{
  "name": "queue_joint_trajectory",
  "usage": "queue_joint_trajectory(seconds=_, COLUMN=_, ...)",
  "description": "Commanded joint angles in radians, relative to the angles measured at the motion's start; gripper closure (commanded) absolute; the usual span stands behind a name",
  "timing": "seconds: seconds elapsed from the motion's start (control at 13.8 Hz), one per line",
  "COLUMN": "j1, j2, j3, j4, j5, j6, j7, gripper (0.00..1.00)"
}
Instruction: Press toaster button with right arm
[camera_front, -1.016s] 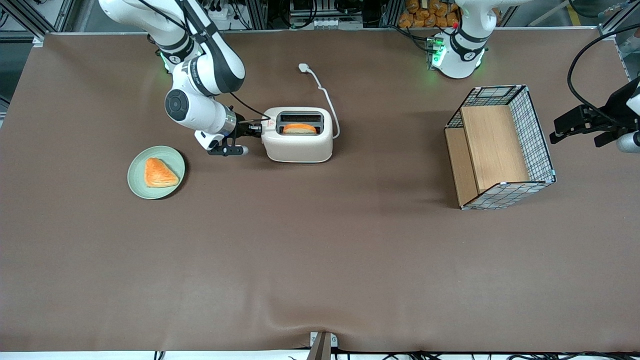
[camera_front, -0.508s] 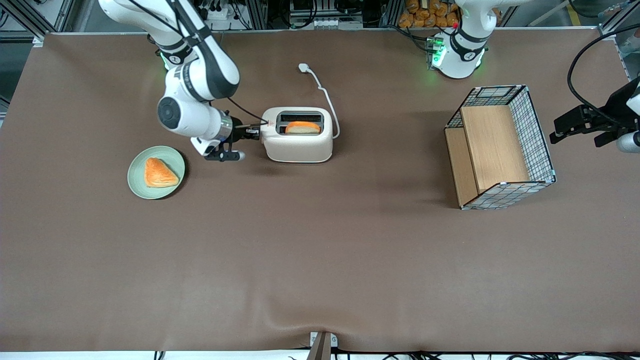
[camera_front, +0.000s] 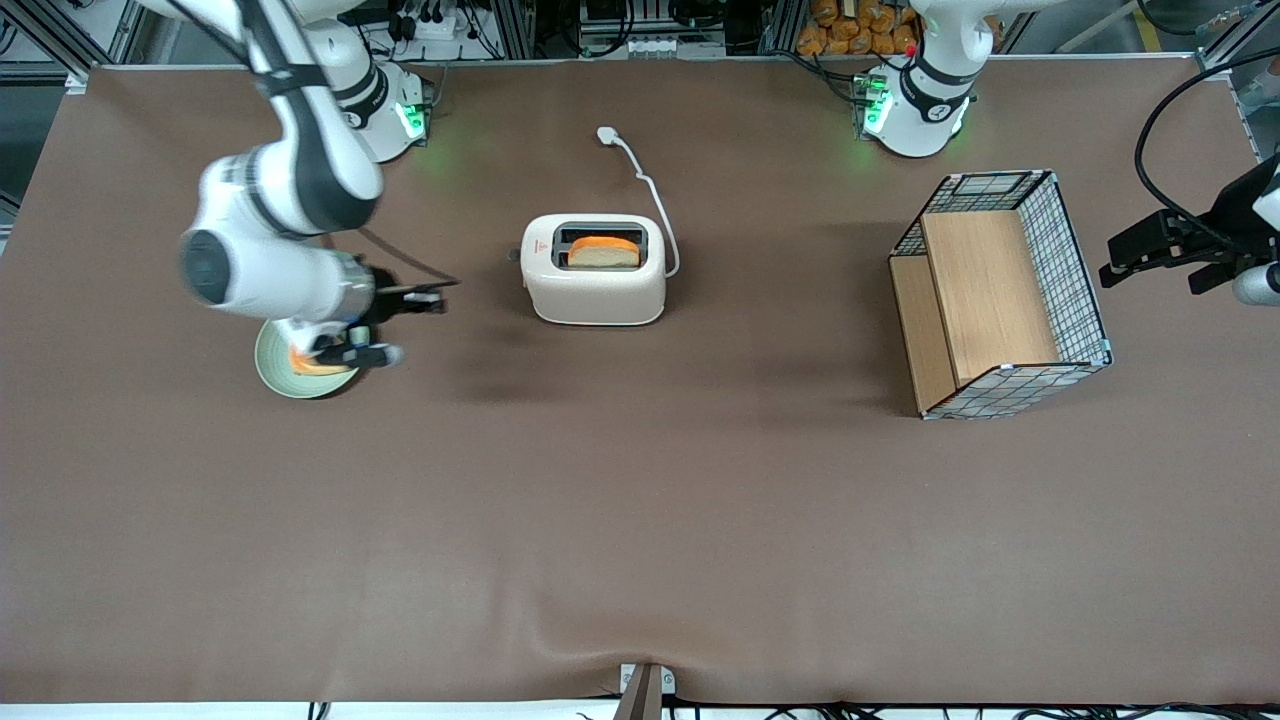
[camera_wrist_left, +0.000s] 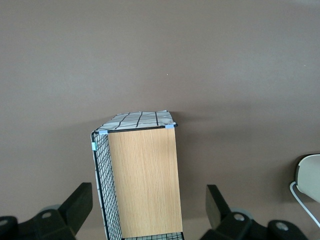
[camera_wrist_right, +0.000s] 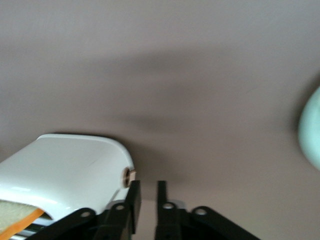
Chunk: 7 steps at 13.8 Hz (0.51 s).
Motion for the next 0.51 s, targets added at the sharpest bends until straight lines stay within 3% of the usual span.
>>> queue_joint_trajectory(seconds=0.0, j1=-0.065, j2=0.044, j3=0.012, j4=0.199, j5=-0.115, j6=-0.108, j7=-0.011, gripper=0.00)
queue_joint_trajectory(seconds=0.22, j1=-0.103, j2=0.088, j3=0.013, j4=0.433, j5=-0.239, j6=-0.258, j7=-0.079, gripper=0.00)
queue_joint_trajectory(seconds=0.44, j1=-0.245, j2=0.110, j3=0.093, j4=0.580, j5=-0.244, j6=-0.398, j7=-0.153, gripper=0.00)
